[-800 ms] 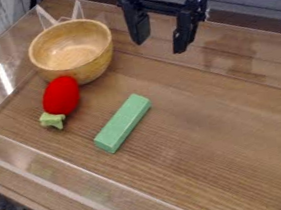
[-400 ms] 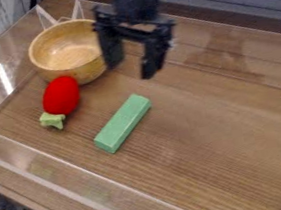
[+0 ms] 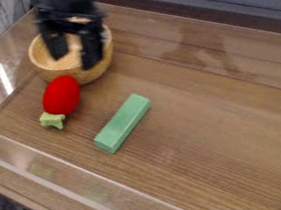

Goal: Move the red object to the right side of the table

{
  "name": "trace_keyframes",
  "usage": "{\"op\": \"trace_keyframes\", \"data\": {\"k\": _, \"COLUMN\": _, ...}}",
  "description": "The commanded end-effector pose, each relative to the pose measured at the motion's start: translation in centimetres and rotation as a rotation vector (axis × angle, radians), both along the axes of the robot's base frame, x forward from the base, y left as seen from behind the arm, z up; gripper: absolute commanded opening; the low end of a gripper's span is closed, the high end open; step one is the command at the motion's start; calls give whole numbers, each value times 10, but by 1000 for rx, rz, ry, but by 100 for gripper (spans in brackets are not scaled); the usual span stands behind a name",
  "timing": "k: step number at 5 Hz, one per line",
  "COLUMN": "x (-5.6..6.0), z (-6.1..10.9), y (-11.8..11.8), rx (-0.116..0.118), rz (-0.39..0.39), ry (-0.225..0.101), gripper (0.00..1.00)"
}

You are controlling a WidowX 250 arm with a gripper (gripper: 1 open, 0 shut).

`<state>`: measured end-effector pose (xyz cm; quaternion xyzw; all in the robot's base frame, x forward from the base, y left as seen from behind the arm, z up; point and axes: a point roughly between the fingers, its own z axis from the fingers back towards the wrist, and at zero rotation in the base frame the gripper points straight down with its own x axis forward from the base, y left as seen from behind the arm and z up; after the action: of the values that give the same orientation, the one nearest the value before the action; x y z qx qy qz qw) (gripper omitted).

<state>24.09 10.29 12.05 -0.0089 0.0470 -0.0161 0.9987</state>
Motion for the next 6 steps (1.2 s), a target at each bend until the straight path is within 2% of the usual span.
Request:
{"op": "trace_keyframes", "data": {"k": 1, "x": -8, "z": 5, "y": 28, "rx": 30, "rz": -7, "ry": -52, "gripper": 100}}
{"op": "trace_keyframes", "data": {"k": 2, "x": -9, "z": -9, "y": 40, "rx": 34, "rz": 5, "ry": -59, "gripper": 100}}
{"op": "trace_keyframes", "data": {"k": 4, "x": -3, "z": -34, "y": 44, "rx": 43, "rz": 30, "ry": -64, "gripper": 100}}
{"op": "trace_keyframes", "data": {"k": 6, "x": 1, "z": -39, "y": 39, "rx": 42, "rz": 50, "ry": -64, "gripper": 100}}
